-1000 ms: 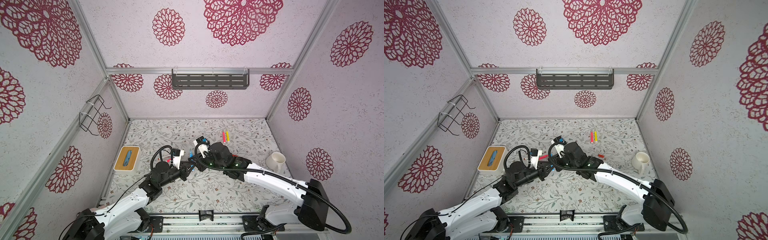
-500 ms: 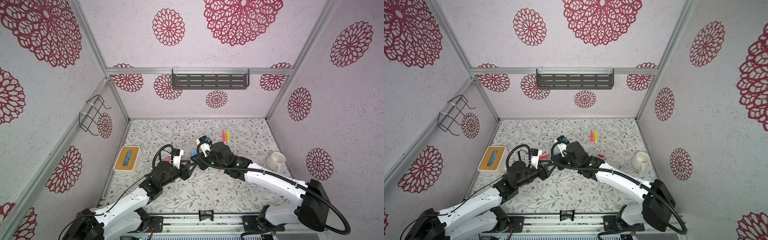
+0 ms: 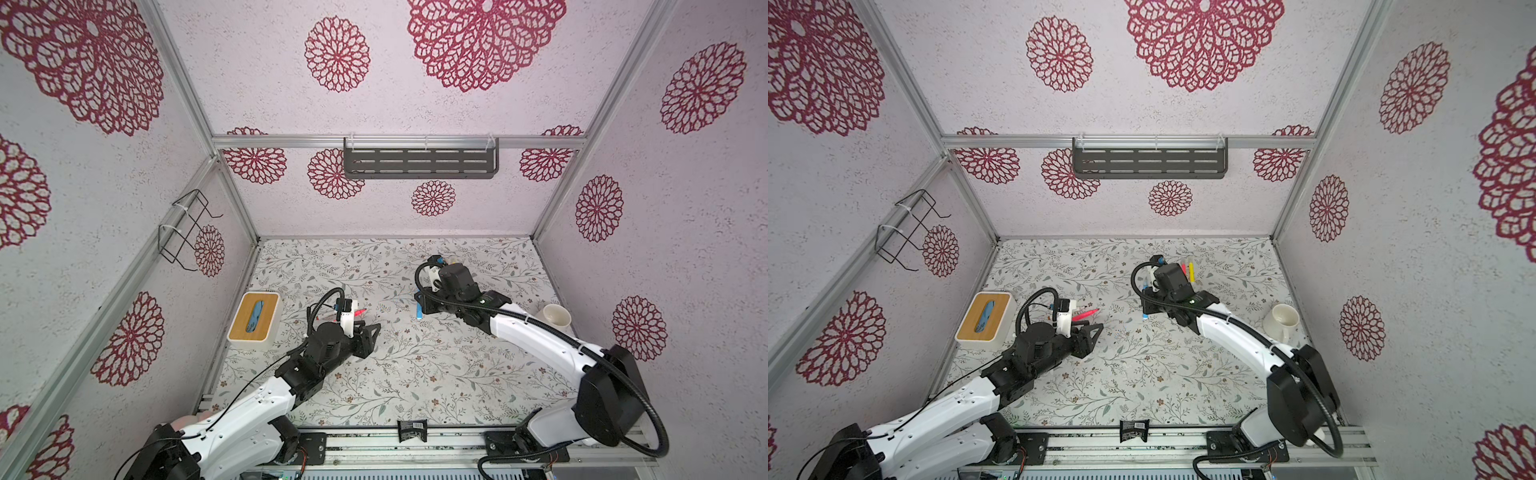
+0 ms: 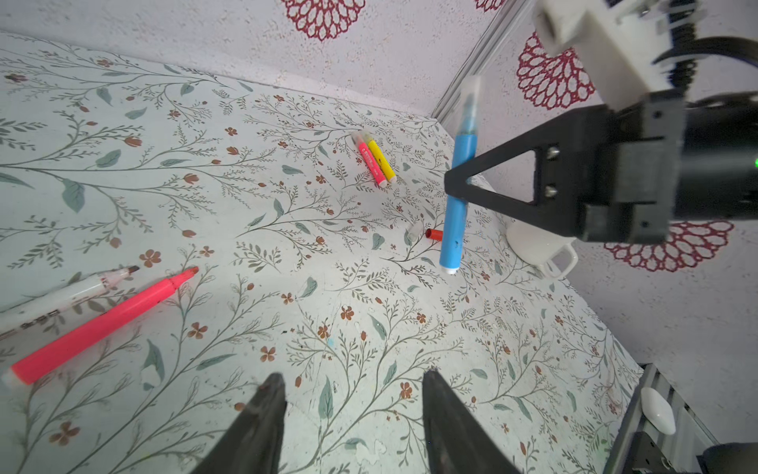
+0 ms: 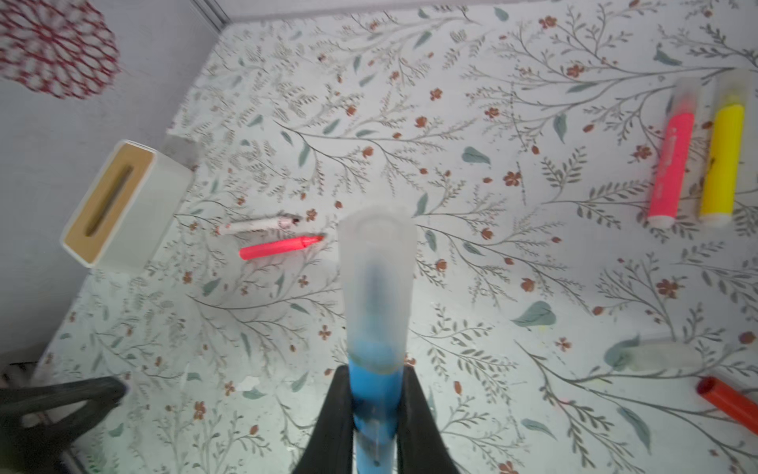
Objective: Insert the pens into the pen caps
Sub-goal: 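Carry the capped blue marker with the right gripper beside the highlighters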
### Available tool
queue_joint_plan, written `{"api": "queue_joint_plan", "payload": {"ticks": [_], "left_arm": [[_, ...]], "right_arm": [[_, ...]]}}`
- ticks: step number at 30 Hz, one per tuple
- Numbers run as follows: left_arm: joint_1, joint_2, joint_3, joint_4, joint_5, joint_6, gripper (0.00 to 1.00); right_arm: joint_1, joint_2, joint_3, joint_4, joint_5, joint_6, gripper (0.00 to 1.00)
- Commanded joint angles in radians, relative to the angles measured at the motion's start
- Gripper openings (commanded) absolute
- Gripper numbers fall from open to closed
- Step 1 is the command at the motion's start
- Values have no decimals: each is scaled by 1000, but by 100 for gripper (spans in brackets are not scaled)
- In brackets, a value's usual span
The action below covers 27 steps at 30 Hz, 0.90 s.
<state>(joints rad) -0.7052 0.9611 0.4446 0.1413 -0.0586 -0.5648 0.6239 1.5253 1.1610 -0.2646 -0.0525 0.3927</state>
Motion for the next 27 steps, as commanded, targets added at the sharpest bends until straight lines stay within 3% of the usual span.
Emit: {"api": "queue_joint_plan", "payload": {"ticks": [1, 11, 18, 27], "left_arm": [[-6, -12, 31, -24, -23, 13, 56], [-8, -72, 24, -73, -20, 14, 56], [-8, -88, 18, -76, -26, 14, 56], [-8, -73, 36, -81, -29, 33, 56]], "right_arm": [[-65, 96, 113, -107, 2, -72, 5], [-161, 528, 588, -370, 27, -183, 6], [-203, 769, 863, -479, 27, -188, 6], [-237, 934, 1054, -546, 115, -185, 7]]}}
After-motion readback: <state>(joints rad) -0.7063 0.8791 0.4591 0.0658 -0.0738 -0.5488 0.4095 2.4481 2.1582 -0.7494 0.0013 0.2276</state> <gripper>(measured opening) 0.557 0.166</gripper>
